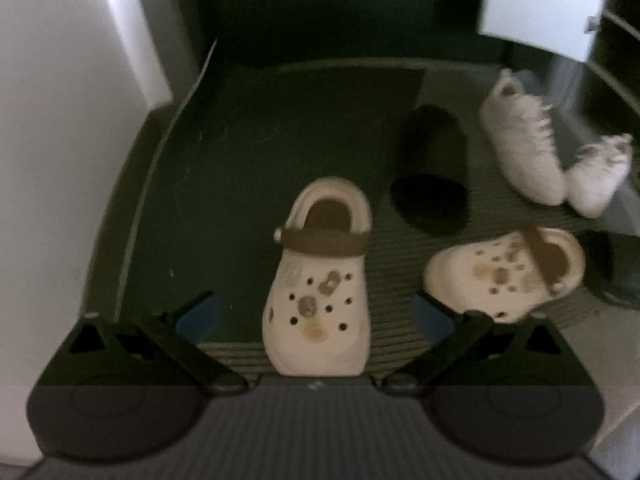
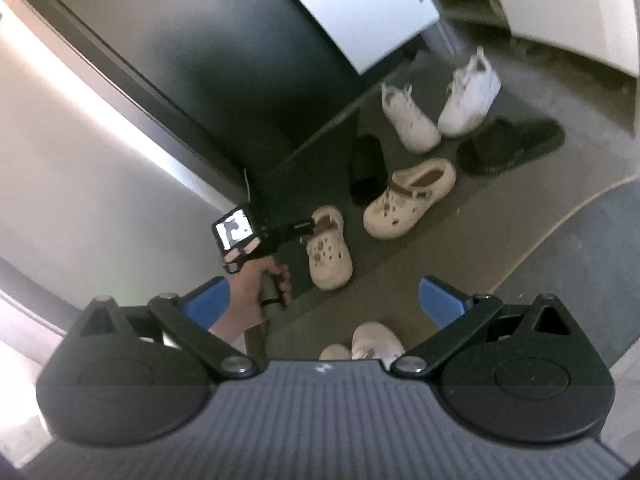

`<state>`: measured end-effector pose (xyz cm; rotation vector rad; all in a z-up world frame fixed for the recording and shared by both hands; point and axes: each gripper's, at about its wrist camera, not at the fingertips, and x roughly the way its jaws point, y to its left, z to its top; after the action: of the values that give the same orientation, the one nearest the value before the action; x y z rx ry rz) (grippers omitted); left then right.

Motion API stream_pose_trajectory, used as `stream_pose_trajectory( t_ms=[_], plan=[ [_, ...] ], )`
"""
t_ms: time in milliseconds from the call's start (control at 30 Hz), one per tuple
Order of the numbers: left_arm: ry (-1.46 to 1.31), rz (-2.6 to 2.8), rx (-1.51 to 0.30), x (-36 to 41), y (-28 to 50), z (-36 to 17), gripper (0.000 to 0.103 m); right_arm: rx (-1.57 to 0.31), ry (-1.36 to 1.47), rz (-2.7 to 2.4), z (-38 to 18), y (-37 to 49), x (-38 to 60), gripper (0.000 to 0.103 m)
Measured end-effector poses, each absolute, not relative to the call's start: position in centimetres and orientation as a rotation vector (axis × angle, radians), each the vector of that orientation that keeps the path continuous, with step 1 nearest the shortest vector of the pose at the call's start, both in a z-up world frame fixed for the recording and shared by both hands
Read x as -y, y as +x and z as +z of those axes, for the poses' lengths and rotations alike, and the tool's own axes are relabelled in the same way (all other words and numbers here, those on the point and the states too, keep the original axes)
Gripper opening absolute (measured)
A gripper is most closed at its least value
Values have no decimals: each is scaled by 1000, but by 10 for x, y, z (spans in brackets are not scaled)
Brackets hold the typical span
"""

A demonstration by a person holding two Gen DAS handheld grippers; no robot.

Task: Organize scattered shoes
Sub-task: 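Lower the left tool and grasp the white clog by its brown strap, then lift the white clog with the left tool and lower it onto the floor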

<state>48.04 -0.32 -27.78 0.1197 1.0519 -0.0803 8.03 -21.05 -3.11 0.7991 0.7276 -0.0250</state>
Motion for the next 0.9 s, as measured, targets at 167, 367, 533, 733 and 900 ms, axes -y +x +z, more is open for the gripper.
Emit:
stream_pose_trajectory(
  t_ms=[167, 367, 533, 733, 900],
  plan=[
    [167, -86, -1036, 11, 511, -315, 103, -723, 866, -43, -45, 109, 229, 103],
    [184, -43, -1115, 22, 541, -362, 103, -751, 954, -76, -68, 134, 253, 103],
    [277, 18, -1102, 39, 556, -387, 100, -754, 996, -125, -80, 147, 269, 103],
    [331, 33, -1105, 47, 551, -396, 91, -761, 1032, -115, -84, 148, 273, 103],
    [280, 8, -1119, 41, 535, -376, 90, -738, 1036, -118, -78, 136, 275, 103]
  ],
)
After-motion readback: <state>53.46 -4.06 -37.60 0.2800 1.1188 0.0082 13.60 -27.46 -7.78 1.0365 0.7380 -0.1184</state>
